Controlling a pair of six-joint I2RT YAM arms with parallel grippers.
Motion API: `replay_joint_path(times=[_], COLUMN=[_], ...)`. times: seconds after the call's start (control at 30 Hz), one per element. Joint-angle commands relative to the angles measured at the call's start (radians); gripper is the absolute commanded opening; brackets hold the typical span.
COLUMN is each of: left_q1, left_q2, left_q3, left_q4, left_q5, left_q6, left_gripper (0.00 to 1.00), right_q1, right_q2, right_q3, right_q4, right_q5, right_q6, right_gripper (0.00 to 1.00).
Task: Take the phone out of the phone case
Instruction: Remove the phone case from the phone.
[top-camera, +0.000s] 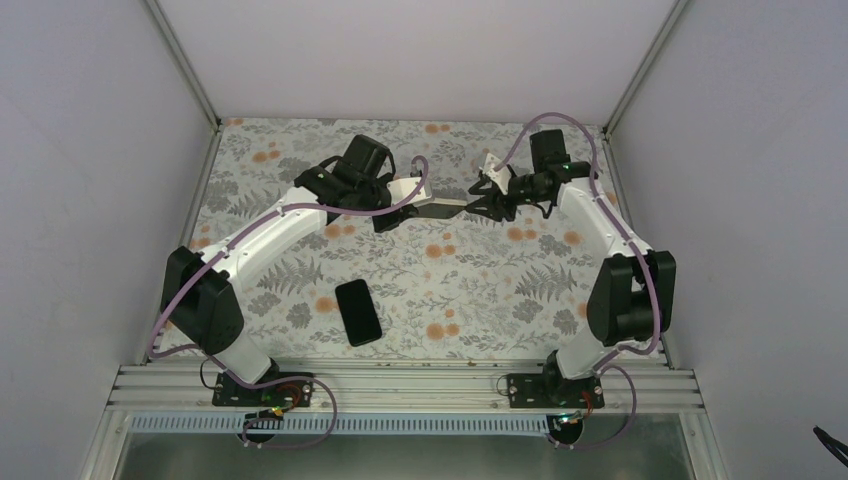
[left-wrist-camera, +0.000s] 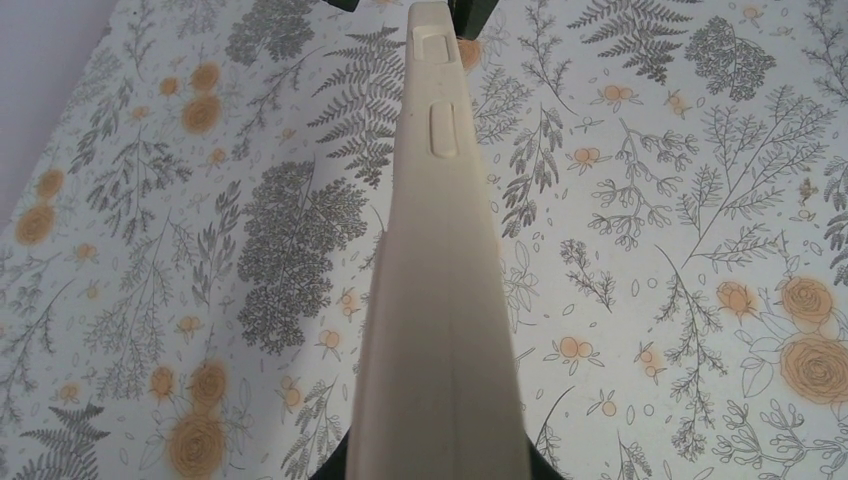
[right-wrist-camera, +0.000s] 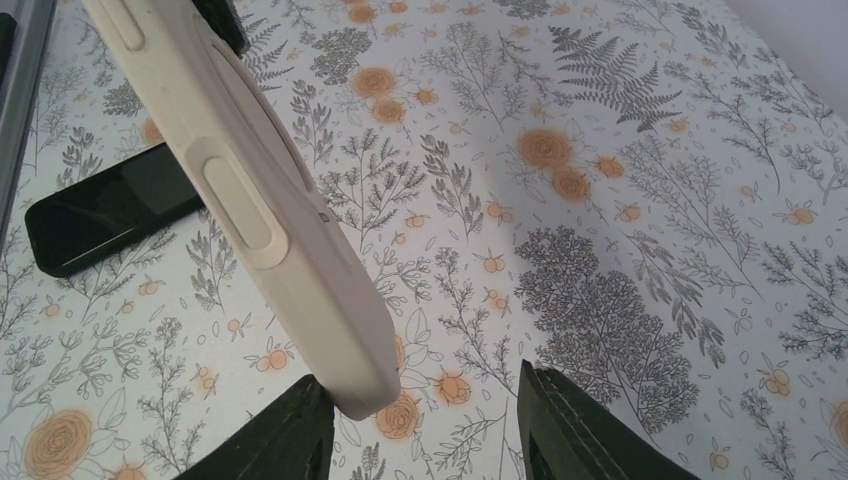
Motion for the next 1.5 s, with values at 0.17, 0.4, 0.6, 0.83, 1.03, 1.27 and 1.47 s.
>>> replay_joint_path(times=[0.17, 0.4, 0.6, 0.83, 1.03, 1.27, 1.47], left_q1=[-0.021, -0.036, -0.045, -0.056, -0.067, -0.081, -0.081], left_q2=[-0.032, -0.041, -0.04, -0.04, -0.036, -0.026, -0.038], left_q3=[0.007, 0.0, -0.002, -0.001, -0.001, 0.0, -0.019], left_q4=[0.044, 0.045, 0.035, 0.02, 0.017, 0.023, 0.05], left_q5=[0.023, 0.018, 0.025, 0.03, 0.037, 0.014, -0.029], left_q6=[0.018, 0.02, 0.021, 0.031, 0.031, 0.026, 0.022], left_gripper=[0.02, 0.02, 0.02, 0.02, 0.02, 0.02, 0.02], right_q1=[-0.027, -0.028, -0.028, -0.029, -0.028, -0.027, -0.04], right_q2=[0.08, 0.129, 0.163, 0.179, 0.192, 0.206, 0.111], right_q3=[0.091, 0.144, 0.184, 0.225, 0.258, 0.29, 0.183], right_q4=[-0.011, -0.019, -0.013, -0.006, -0.008, -0.027, -0.077], right_q5=[0.013, 0.048, 0.053, 0.081, 0.085, 0.085, 0.101], right_q6=[-0.021, -0.035, -0.031, -0.03, -0.028, -0.039, -0.108], right_gripper=[0.47, 0.47, 0.46, 0.45, 0.45, 0.45, 0.54])
